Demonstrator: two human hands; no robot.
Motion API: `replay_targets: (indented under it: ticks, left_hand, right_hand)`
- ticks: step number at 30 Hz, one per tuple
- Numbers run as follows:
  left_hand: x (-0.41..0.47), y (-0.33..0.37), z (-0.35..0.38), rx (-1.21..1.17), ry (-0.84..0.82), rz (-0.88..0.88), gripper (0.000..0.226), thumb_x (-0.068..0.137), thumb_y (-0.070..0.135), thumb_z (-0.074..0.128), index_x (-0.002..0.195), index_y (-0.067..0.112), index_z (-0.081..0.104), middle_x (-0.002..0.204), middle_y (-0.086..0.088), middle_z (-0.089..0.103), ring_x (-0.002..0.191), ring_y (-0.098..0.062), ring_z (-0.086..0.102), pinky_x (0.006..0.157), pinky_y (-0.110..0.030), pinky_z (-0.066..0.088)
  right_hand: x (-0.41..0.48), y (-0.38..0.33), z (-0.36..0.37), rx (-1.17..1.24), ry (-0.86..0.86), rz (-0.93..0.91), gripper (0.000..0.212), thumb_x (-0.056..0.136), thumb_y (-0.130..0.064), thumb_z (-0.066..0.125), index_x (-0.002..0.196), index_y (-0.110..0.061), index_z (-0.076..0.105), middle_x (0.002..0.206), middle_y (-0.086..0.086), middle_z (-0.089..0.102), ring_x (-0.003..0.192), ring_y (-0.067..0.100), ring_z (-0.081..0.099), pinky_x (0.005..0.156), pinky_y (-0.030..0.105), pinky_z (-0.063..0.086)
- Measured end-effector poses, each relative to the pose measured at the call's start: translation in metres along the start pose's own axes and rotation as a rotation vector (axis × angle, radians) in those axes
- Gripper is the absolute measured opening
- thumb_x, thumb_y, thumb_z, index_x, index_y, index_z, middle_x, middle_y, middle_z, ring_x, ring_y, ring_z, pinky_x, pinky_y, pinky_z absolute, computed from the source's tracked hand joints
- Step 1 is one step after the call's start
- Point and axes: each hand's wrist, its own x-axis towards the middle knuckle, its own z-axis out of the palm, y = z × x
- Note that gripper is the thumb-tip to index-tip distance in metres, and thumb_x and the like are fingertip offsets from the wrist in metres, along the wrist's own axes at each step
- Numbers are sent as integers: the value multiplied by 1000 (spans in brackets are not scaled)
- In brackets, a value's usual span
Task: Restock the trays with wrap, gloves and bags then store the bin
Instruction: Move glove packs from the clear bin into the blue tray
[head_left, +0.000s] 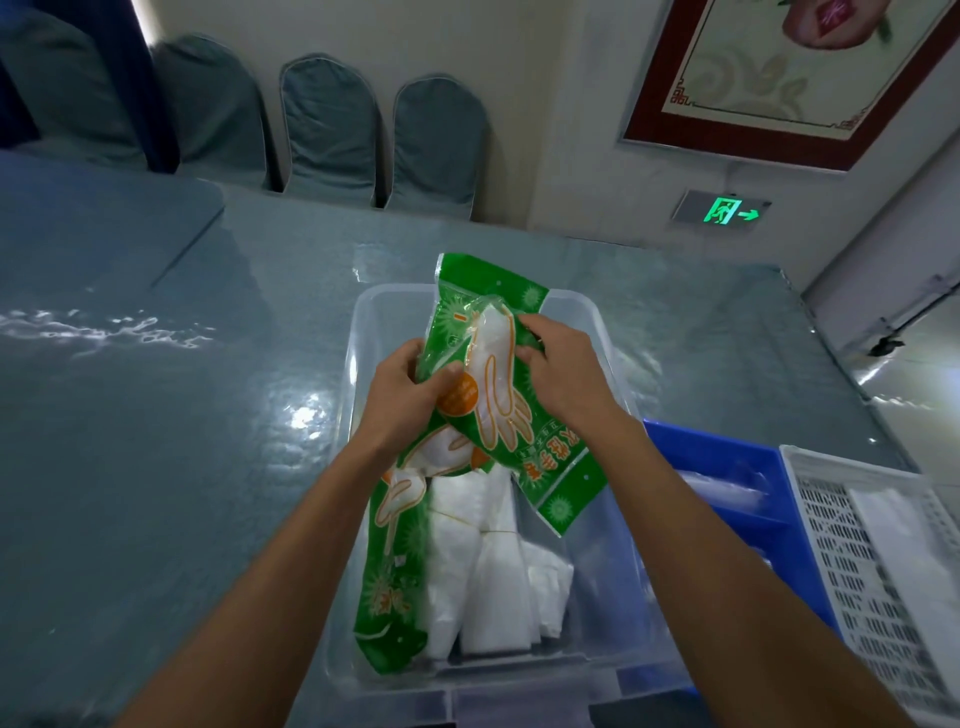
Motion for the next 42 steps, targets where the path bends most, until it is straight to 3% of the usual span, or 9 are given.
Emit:
replay_targets:
  ticks: [6, 9, 13, 18, 25, 29, 34, 37, 42]
  left_hand:
    - [9, -5, -6, 28, 228, -10, 14, 88, 23, 69, 102, 21, 66, 95, 0, 75, 86, -17, 74, 80, -46, 61]
    - [14, -2, -7, -47, 365, -17, 10, 92, 21, 67, 100, 19, 61, 97, 0, 73, 87, -16, 72, 78, -39, 61]
    - [17, 2, -4, -157, 462, -47, 16, 95, 19, 64, 107, 19, 55, 101, 5, 68, 89, -10, 69, 65, -22, 55]
    - [15, 2, -2, -247, 407, -84, 23, 95, 17, 64, 114, 20, 52, 106, 3, 68, 90, -8, 70, 67, -22, 56]
    - [8, 3, -4, -248, 284, -43, 39, 90, 3, 66, 124, 18, 53, 110, 3, 71, 93, -9, 72, 74, -26, 59]
    - [0, 3, -2, -198, 169, 16, 43, 85, -4, 68, 122, 16, 60, 105, 2, 74, 91, -11, 73, 71, -23, 58]
    - [-4, 2, 1, -143, 36, 46, 38, 89, 5, 69, 124, 13, 60, 106, -8, 75, 95, -24, 74, 79, -43, 61]
    - [-3, 3, 1, -189, 38, 20, 33, 93, 11, 65, 126, 15, 61, 105, -9, 76, 93, -28, 74, 79, -46, 61]
    - [2, 1, -5, -313, 134, -47, 18, 98, 17, 59, 114, 16, 67, 106, -9, 75, 97, -28, 73, 88, -50, 58]
  right_hand:
    - [-12, 5, 20, -21, 123, -28, 43, 94, -14, 62, 137, -15, 55, 134, 5, 58, 126, 21, 48, 111, 31, 33]
    - [-29, 6, 29, 70, 227, -42, 26, 90, -13, 66, 116, -14, 67, 109, 3, 68, 101, 20, 62, 94, 36, 50]
    - [-46, 11, 49, 206, 108, 97, 10, 92, -24, 67, 93, -17, 75, 81, -7, 71, 78, 11, 67, 76, 30, 54]
    - [-41, 18, 66, 562, -45, 458, 21, 96, -33, 62, 80, -22, 69, 79, 2, 71, 79, 22, 72, 77, 48, 60]
    - [-27, 25, 73, 921, 88, 705, 35, 90, -43, 68, 102, -10, 70, 101, 9, 75, 85, 19, 71, 68, 33, 55]
    - [-22, 23, 71, 970, 167, 802, 60, 67, -62, 78, 105, -16, 67, 102, 5, 75, 90, 20, 69, 73, 37, 52]
    - [-14, 27, 60, 1012, 358, 715, 43, 77, -27, 84, 110, -16, 58, 108, 11, 72, 95, 24, 73, 84, 41, 59]
    - [-9, 24, 46, 1113, 402, 673, 34, 85, -6, 76, 110, -15, 53, 106, 14, 69, 92, 31, 73, 70, 40, 61]
    - [-7, 29, 29, 1014, 394, 559, 37, 85, -4, 74, 109, -26, 58, 119, 13, 67, 103, 29, 69, 79, 50, 61]
